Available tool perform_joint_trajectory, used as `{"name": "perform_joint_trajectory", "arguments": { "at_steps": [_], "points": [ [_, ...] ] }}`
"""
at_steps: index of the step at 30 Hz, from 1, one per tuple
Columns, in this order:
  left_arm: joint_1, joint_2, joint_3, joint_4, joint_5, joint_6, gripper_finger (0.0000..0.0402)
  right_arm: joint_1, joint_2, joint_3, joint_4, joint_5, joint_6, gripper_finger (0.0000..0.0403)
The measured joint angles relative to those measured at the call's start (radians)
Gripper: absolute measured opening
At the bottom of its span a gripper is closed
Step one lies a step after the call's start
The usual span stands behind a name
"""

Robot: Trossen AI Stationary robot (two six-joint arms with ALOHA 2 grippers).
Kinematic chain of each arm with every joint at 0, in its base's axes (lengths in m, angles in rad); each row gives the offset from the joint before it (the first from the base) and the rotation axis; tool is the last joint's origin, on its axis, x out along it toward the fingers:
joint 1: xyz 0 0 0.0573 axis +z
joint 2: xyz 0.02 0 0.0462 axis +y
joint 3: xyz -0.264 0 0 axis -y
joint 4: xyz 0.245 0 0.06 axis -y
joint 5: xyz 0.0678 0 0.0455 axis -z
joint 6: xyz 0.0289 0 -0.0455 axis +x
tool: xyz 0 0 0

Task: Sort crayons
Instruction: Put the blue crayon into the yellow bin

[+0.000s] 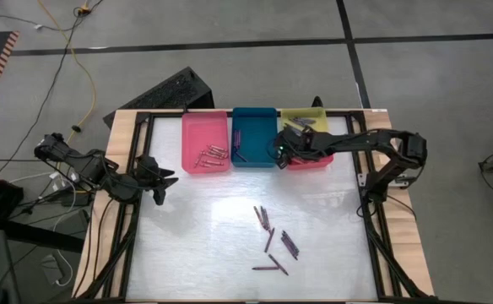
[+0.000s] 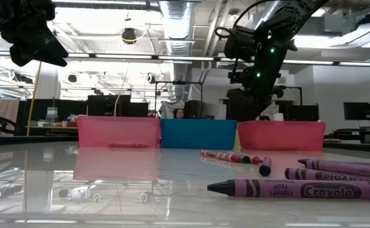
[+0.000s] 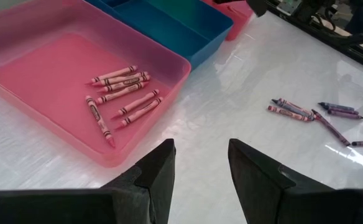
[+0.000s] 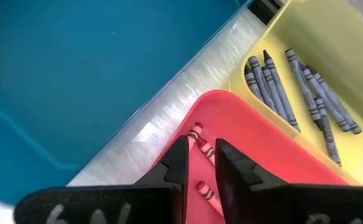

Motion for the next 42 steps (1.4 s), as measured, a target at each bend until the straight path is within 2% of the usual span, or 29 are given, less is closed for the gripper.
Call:
{"name": "perform_joint_trajectory", "arguments": {
  "at_steps": [9, 14, 23, 26, 30, 35, 42],
  "points": [
    [0.000, 0.000, 0.000, 0.001, 0.004, -0.012, 0.0139, 0.074, -0.181, 0.000, -0.135, -0.006, -0.014, 0.0072],
    [0.000, 0.000, 0.000, 0.007, 0.001, -0.015, 0.0139, 0.153, -0.293, 0.000, -0.205, -0.130, 0.046, 0.0072],
    [0.000, 0.000, 0.000, 0.015, 0.031, -0.039, 0.0139, 0.415, -0.354, 0.001, -0.316, -0.290, 0.130, 0.0071],
    [0.000, 0.000, 0.000, 0.028, 0.034, -0.038, 0.0139, 0.530, -0.349, 0.001, -0.312, -0.304, 0.166, 0.0071],
    [0.000, 0.011, 0.000, 0.040, 0.031, -0.024, 0.0139, 0.673, -0.330, 0.001, -0.269, -0.237, 0.280, 0.0070],
    [0.000, 0.043, 0.000, 0.044, 0.026, -0.021, 0.0139, 0.835, -0.266, 0.001, -0.159, -0.075, 0.339, 0.0070],
    [0.000, 0.102, 0.000, 0.058, 0.037, -0.029, 0.0139, 0.951, -0.107, 0.000, 0.088, 0.134, 0.335, 0.0070]
  ]
}}
